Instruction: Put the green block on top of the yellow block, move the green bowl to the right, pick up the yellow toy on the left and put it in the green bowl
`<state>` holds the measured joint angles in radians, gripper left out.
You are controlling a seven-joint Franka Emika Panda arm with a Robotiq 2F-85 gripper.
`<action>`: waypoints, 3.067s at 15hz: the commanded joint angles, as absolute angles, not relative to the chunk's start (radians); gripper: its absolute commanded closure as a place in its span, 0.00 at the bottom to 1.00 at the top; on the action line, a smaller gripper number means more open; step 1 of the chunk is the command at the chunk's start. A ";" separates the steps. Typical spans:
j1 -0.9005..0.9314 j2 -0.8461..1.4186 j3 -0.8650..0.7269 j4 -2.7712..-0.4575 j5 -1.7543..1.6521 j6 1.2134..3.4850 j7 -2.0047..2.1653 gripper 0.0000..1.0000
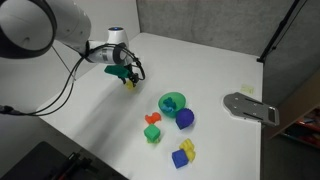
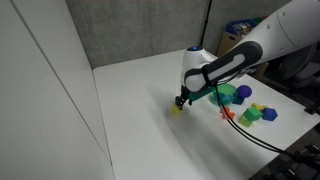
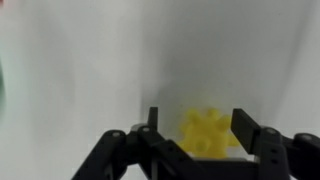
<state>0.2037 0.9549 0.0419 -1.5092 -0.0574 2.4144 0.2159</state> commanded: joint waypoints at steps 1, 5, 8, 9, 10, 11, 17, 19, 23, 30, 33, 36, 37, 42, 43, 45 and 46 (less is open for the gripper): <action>0.193 0.965 0.054 -1.492 -0.041 2.424 0.169 0.20; 0.198 0.975 0.053 -1.482 -0.046 2.438 0.156 0.11; 0.202 0.991 0.052 -1.470 -0.049 2.453 0.148 0.08; 0.203 0.998 0.051 -1.465 -0.051 2.457 0.145 0.05; 0.204 1.003 0.051 -1.460 -0.051 2.459 0.142 0.04; 0.205 1.007 0.050 -1.456 -0.053 2.462 0.139 0.18; 0.214 1.026 0.042 -1.432 -0.060 2.474 0.130 0.67; 0.214 1.027 0.041 -1.427 -0.061 2.475 0.127 0.82; 0.215 1.031 0.039 -1.420 -0.062 2.476 0.126 1.00; 0.203 1.003 0.043 -1.446 -0.049 2.473 0.132 0.53; 0.204 1.012 0.034 -1.430 -0.054 2.480 0.137 0.30; 0.201 1.024 0.035 -1.414 -0.053 2.494 0.130 0.06; 0.201 1.028 0.035 -1.409 -0.052 2.497 0.129 0.01; 0.204 1.036 0.036 -1.400 -0.052 2.492 0.132 0.27; 0.205 1.034 0.035 -1.402 -0.052 2.492 0.132 0.33; 0.205 1.029 0.035 -1.408 -0.053 2.492 0.132 0.51; 0.205 1.027 0.034 -1.409 -0.054 2.492 0.132 0.59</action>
